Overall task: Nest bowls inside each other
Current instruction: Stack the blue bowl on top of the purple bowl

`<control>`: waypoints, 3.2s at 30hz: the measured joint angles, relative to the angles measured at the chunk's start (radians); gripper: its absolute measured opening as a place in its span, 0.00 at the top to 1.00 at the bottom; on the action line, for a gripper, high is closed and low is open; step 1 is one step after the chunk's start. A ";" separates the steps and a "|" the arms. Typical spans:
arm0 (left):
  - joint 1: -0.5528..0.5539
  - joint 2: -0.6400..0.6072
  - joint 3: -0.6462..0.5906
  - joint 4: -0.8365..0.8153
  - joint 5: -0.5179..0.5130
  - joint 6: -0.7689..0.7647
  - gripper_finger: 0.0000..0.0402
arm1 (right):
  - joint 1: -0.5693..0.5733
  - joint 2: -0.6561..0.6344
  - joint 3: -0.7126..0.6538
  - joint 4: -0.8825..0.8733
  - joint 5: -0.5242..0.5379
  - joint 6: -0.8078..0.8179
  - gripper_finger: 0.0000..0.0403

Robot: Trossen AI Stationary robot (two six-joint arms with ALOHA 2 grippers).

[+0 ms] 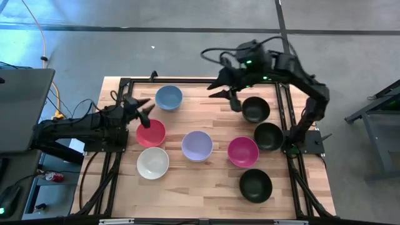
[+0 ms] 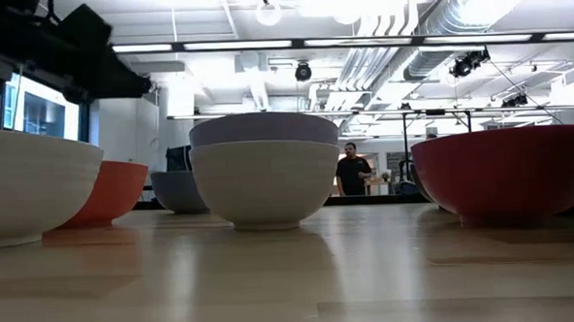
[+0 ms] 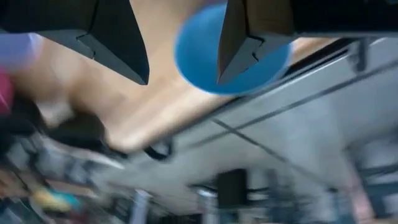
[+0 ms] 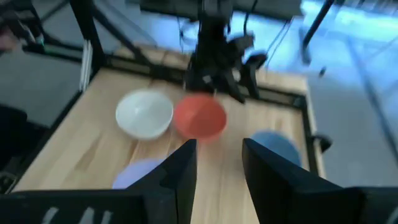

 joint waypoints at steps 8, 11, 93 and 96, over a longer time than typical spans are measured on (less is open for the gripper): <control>0.112 0.238 0.038 0.347 -0.060 -0.089 0.55 | 0.000 -0.067 0.000 -0.003 -0.003 -0.011 0.70; 0.205 0.367 0.135 0.276 0.006 -0.137 0.55 | 0.001 -0.071 -0.001 -0.033 -0.004 -0.019 0.70; 0.713 1.331 0.891 -0.729 0.599 0.263 1.00 | 0.003 -0.071 -0.005 -0.248 -0.037 -0.044 0.70; 0.713 1.331 0.917 -0.745 0.617 0.271 1.00 | 0.003 -0.071 -0.005 -0.248 -0.037 -0.048 0.70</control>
